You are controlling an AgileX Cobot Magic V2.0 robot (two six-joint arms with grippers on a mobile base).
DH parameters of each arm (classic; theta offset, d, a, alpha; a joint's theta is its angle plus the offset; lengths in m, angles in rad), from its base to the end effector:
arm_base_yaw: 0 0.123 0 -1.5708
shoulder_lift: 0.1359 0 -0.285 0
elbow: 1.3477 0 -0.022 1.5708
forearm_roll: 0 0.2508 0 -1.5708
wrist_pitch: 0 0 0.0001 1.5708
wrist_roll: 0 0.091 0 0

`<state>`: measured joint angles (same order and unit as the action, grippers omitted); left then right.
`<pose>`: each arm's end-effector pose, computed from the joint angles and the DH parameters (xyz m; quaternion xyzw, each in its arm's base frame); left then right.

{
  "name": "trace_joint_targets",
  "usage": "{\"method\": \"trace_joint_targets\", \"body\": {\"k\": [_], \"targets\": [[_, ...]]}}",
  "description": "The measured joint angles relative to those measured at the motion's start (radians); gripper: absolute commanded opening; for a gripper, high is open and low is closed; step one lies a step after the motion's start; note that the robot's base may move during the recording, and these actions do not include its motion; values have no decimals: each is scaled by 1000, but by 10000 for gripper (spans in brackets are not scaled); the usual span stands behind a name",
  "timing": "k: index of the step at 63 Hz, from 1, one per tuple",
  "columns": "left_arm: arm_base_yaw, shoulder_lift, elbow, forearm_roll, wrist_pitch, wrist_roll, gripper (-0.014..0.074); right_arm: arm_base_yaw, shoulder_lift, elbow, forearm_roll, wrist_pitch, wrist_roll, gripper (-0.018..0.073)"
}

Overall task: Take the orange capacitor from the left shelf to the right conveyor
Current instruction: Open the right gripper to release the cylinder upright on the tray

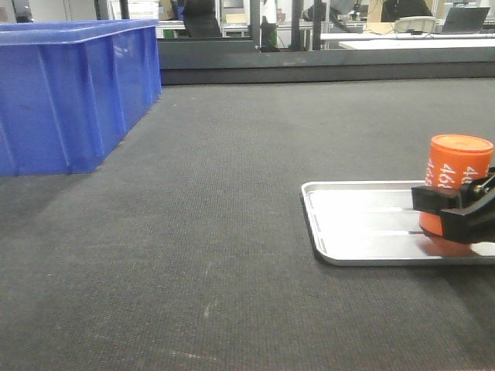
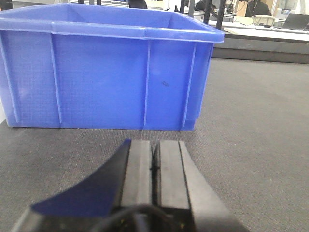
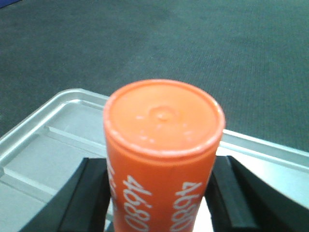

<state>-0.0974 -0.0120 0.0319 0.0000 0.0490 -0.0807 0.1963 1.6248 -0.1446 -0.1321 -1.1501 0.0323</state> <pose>0.0567 -0.0055 0.1986 0.0059 0.7006 -0.0635 0.7107 0.2013 0.0512 0.1378 -0.1225 0.7784 0.1008 0.6074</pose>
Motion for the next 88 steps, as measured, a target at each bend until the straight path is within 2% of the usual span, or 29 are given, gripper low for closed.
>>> {"method": "trace_joint_targets", "body": {"k": [4,8,16,21,24,39,54,64,72,80,88], "targets": [[0,0,0,0,0,0,-105,0,10,0,-1,-14,-5,72],[0,0,0,0,0,0,-105,0,17,-1,-3,-22,-9,135],[0,0,0,0,0,0,-105,-2,21,-1,-11,-27,-9,380],[0,0,0,0,0,0,-105,-2,21,-1,-12,-27,-9,567],[0,0,0,0,0,0,-105,-3,21,-1,-13,-15,-9,633],[0,0,0,0,0,0,-105,-3,-57,-1,-39,134,-9,616],[0,0,0,0,0,0,-105,-3,-286,2,-41,303,13,616],[0,0,0,0,0,0,-105,8,-519,-7,-52,535,103,615],[0,0,0,0,0,0,-105,37,-706,-76,-55,803,150,608],[0,0,0,0,0,0,-105,62,-860,-184,-56,1090,172,510],[0,0,0,0,0,0,-105,70,-972,-263,-42,1291,176,323]]}}
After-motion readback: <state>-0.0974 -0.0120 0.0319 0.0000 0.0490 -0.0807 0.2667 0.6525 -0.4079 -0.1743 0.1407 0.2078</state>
